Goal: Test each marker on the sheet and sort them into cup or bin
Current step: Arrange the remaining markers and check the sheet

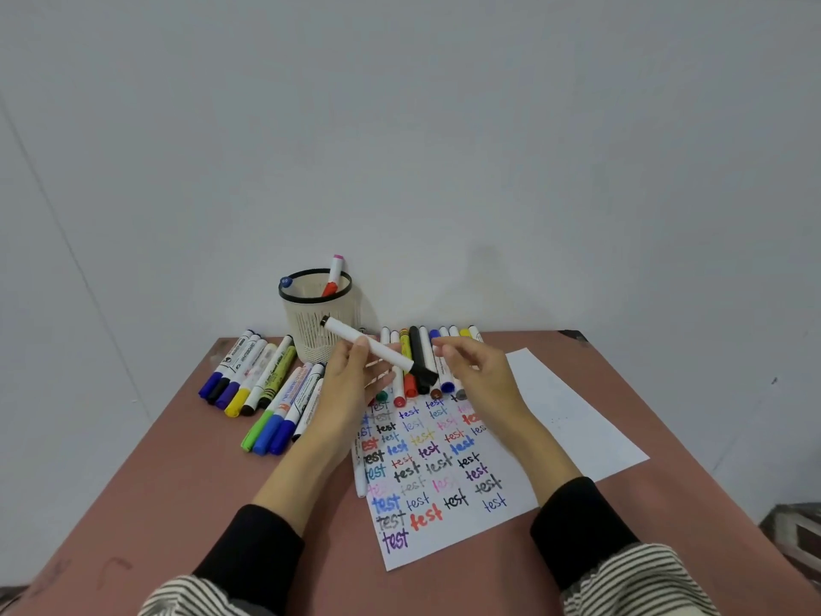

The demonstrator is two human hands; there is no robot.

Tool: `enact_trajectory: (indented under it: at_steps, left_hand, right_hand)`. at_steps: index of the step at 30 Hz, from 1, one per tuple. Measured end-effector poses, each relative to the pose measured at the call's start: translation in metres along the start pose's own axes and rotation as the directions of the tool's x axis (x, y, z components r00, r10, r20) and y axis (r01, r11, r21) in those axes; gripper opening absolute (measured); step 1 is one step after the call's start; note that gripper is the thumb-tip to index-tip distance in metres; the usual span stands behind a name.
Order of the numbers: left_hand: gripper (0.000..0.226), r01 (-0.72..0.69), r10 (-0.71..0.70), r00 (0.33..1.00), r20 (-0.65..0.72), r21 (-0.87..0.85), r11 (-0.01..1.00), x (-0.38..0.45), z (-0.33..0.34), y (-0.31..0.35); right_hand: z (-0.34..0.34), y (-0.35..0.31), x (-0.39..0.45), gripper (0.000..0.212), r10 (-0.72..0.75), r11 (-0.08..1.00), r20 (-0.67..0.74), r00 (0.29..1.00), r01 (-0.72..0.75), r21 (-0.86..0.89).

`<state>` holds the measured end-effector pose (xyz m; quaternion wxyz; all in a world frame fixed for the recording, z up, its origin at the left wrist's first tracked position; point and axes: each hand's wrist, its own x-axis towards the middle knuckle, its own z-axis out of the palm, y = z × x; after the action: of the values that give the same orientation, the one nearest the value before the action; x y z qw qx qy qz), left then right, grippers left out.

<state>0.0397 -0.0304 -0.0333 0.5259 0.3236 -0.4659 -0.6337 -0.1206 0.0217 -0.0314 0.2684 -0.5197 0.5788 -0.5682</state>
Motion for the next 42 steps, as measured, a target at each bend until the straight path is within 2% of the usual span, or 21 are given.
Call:
enact_trajectory:
  at_steps: [2, 4, 7, 9, 10, 12, 13, 16, 18, 19, 22, 24, 27, 30, 33, 42]
  left_hand:
    - [0.017, -0.028, 0.028, 1.0, 0.0, 0.065, 0.997, -0.003, 0.0, 0.004]
    - [0.014, -0.145, 0.133, 0.989, 0.06, 0.332, 0.932, -0.007, -0.002, 0.004]
    - [0.007, -0.341, 0.252, 0.94, 0.23, 0.61, 0.715, -0.013, -0.004, 0.001]
    - [0.009, -0.434, 0.29, 0.901, 0.323, 0.701, 0.566, -0.018, -0.003, -0.002]
    - [0.014, -0.472, 0.315, 0.879, 0.359, 0.754, 0.457, -0.02, -0.004, -0.003]
    - [0.027, -0.514, 0.36, 0.834, 0.418, 0.825, 0.234, -0.021, -0.006, -0.006]
    - [0.03, -0.514, 0.367, 0.827, 0.425, 0.838, 0.186, -0.02, -0.007, -0.007]
    - [0.024, -0.48, 0.339, 0.851, 0.4, 0.855, 0.196, -0.018, -0.007, -0.008]
    - [0.019, -0.465, 0.291, 0.87, 0.398, 0.859, 0.215, -0.019, -0.005, -0.009]
    - [0.019, -0.465, 0.262, 0.875, 0.406, 0.857, 0.222, -0.02, -0.004, -0.009]
    - [0.025, -0.492, 0.148, 0.87, 0.471, 0.853, 0.176, -0.023, -0.003, -0.011]
    - [0.029, -0.511, 0.073, 0.859, 0.506, 0.845, 0.159, -0.027, -0.001, -0.011]
    - [0.032, -0.553, 0.025, 0.832, 0.554, 0.825, 0.113, -0.034, 0.008, -0.012]
    - [0.041, -0.577, 0.029, 0.816, 0.577, 0.815, 0.044, -0.038, 0.018, -0.014]
    - [0.05, -0.564, 0.014, 0.825, 0.566, 0.819, 0.106, -0.039, 0.022, -0.016]
    - [0.051, -0.496, -0.024, 0.857, 0.515, 0.837, 0.23, -0.044, 0.027, -0.013]
  right_hand:
    - [-0.003, -0.001, 0.0, 0.021, 0.034, 0.999, -0.053, 0.998, -0.032, 0.029]
    - [-0.004, -0.004, -0.001, 0.024, 0.086, 0.994, -0.071, 0.994, -0.081, 0.076]
    - [-0.003, -0.008, -0.003, 0.027, 0.107, 0.978, -0.028, 0.994, -0.1, 0.184]
    - [-0.001, -0.009, -0.003, 0.024, 0.069, 0.974, 0.007, 0.998, -0.069, 0.216]
    - [-0.001, -0.009, -0.003, 0.022, 0.054, 0.977, 0.005, 0.999, -0.054, 0.209]
    - [-0.002, -0.011, -0.003, 0.022, 0.045, 0.976, -0.036, 0.998, -0.036, 0.216]
    - [-0.003, -0.012, -0.002, 0.022, 0.057, 0.967, -0.074, 0.996, -0.037, 0.252]
    - [-0.011, -0.009, 0.002, 0.023, 0.132, 0.907, -0.188, 0.973, -0.042, 0.419]
    - [-0.011, -0.008, 0.002, 0.024, 0.179, 0.827, -0.165, 0.97, -0.057, 0.559]
    - [-0.01, -0.009, 0.002, 0.024, 0.2, 0.751, -0.119, 0.973, -0.074, 0.656]
    - [-0.006, -0.015, 0.001, 0.033, 0.26, 0.43, 0.031, 0.965, -0.145, 0.891]
    - [-0.007, -0.017, 0.0, 0.047, 0.295, 0.343, 0.055, 0.954, -0.159, 0.926]
    - [-0.011, -0.017, 0.0, 0.057, 0.326, 0.336, 0.039, 0.945, -0.154, 0.929]
    - [-0.019, -0.021, 0.001, 0.06, 0.315, 0.384, 0.029, 0.949, -0.155, 0.91]
    - [-0.023, -0.026, 0.0, 0.061, 0.291, 0.433, 0.027, 0.956, -0.157, 0.887]
    - [-0.025, -0.033, -0.004, 0.062, 0.251, 0.449, 0.056, 0.966, -0.167, 0.878]
